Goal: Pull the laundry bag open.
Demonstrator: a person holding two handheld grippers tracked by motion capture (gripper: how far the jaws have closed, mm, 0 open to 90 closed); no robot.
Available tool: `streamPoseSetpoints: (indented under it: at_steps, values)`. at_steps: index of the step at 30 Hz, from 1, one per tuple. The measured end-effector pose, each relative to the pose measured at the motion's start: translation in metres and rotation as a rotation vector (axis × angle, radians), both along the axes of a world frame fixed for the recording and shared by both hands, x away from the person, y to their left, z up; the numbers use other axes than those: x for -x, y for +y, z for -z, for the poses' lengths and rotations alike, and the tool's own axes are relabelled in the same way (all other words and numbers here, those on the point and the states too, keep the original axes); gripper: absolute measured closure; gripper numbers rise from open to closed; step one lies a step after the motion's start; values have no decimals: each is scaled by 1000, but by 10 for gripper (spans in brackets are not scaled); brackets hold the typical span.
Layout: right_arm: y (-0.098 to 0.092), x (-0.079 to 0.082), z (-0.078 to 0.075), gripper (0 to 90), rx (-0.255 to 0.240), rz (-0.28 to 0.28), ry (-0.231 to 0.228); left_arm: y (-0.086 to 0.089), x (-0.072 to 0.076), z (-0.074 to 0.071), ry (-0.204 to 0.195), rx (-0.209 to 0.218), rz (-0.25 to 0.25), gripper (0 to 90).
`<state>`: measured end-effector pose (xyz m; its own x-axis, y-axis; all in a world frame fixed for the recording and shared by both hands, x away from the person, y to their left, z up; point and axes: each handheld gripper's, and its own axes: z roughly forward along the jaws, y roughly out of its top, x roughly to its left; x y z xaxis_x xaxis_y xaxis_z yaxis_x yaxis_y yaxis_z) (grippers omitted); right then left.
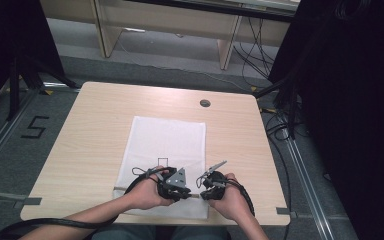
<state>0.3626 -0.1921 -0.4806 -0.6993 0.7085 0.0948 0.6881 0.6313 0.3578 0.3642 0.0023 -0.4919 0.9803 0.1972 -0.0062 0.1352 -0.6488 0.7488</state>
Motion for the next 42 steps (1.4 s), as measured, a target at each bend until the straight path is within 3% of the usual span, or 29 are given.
streamPoseSetpoints:
  at_steps: [42]
  values:
    - [0,0,0,900,0,3,0,8,1,-5,-3,-2,7,819]
